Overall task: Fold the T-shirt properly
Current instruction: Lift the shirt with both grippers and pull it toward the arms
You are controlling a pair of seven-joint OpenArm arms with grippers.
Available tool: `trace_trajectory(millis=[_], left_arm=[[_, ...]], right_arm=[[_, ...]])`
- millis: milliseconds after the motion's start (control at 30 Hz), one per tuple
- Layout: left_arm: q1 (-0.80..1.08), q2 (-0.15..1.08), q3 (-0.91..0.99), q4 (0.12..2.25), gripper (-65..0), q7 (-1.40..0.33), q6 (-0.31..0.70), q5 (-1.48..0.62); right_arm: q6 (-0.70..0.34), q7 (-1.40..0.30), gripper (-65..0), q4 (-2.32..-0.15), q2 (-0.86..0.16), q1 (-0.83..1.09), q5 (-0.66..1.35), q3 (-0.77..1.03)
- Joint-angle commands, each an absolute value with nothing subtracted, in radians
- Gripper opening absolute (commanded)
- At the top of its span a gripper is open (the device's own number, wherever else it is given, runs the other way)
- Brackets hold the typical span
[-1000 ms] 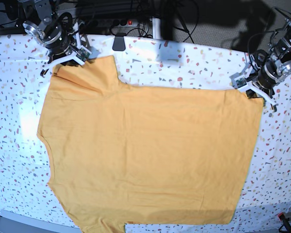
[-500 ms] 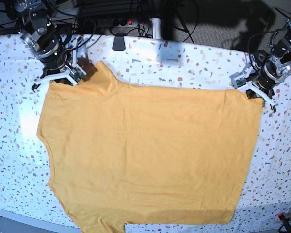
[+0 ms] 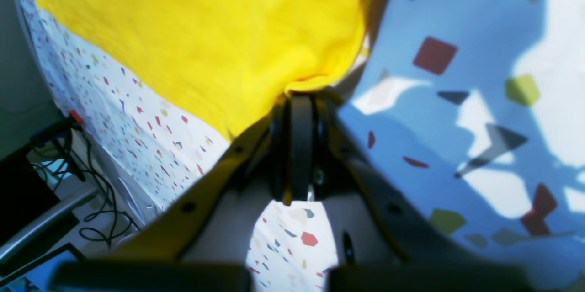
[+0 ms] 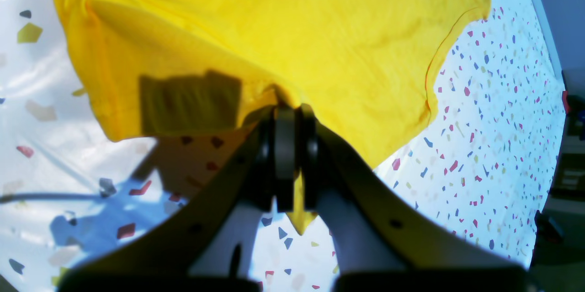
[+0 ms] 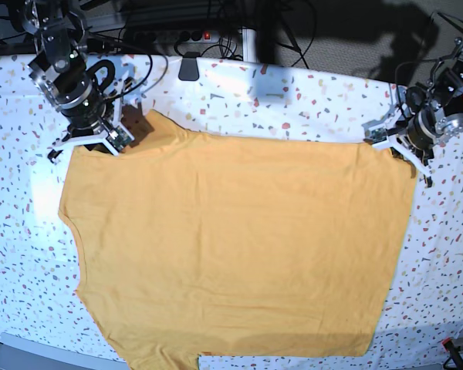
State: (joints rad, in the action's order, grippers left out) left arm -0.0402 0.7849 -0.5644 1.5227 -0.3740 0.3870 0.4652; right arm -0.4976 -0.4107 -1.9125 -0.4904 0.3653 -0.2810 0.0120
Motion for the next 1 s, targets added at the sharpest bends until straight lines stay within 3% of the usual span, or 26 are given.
trace_trajectory(millis=[0, 133, 667, 967], left_arm=[[-0.079, 0.796, -0.551, 1.541, -65.0, -0.356, 0.327, 0.482], [-0.089, 0.796, -0.551, 1.545, -65.0, -0.403, 0.387, 0.482], [-0.108, 0.798, -0.551, 1.621, -65.0, -0.452, 0.413, 0.476], [-0.236, 0.796, -0.551, 1.616, -65.0, -0.450, 0.428, 0.250]], right_arm=[[-0.482, -0.406, -65.0, -1.930, -0.501, 0.358, -0.279, 0.019], [-0.482, -0.408, -65.0, -1.930, -0.501, 0.357, -0.279, 0.019], [-0.483, -0.444, -65.0, -1.897, -0.501, 0.226, -0.152, 0.019], [-0.487, -0.442, -65.0, -1.745, -0.490, 0.063, -0.067, 0.018]])
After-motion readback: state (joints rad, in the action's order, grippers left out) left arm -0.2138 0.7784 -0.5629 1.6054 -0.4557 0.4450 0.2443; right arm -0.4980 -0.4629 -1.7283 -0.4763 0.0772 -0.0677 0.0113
